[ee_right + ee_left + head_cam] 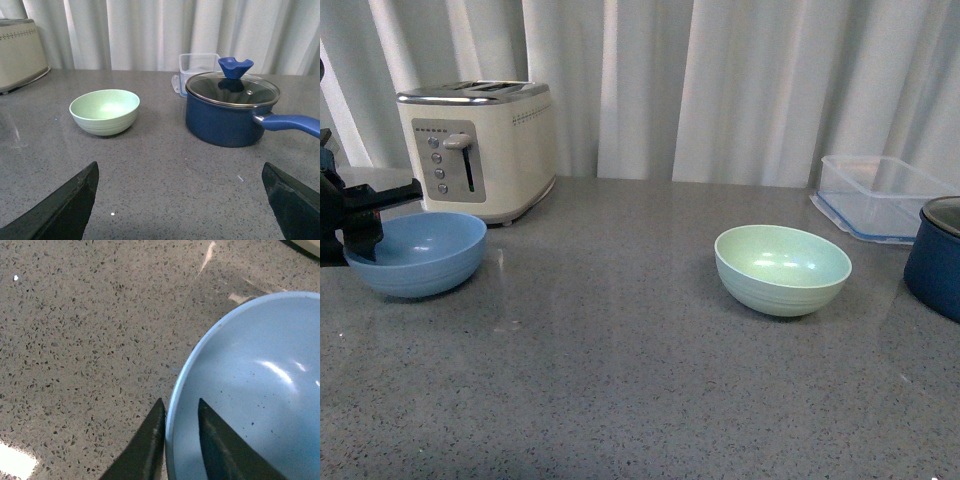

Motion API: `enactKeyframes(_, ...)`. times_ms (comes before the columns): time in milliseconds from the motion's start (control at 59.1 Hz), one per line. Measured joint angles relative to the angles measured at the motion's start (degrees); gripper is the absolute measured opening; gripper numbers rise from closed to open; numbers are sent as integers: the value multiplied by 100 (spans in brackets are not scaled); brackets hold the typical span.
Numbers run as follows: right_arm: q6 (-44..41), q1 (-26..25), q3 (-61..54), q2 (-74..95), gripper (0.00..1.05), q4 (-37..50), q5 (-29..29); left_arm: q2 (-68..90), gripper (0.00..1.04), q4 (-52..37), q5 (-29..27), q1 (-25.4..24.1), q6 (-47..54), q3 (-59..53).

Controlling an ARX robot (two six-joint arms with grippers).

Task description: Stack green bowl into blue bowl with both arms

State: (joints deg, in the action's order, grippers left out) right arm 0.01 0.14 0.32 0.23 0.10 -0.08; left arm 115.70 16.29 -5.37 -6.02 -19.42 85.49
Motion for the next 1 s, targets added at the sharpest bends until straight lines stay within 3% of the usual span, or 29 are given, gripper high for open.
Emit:
enactKeyframes(85,0,0,0,0,95,0,0,-4,3,22,96,0,-35,11)
enactKeyframes(322,0,0,0,0,95,0,0,-271,4,144,345,271,-42,118)
enactKeyframes(694,0,0,0,0,95,0,2,-363,4,186,376,1784,-74,748)
enactKeyframes(999,0,0,0,0,95,0,0,-46,4,179,190,2175,-37,763)
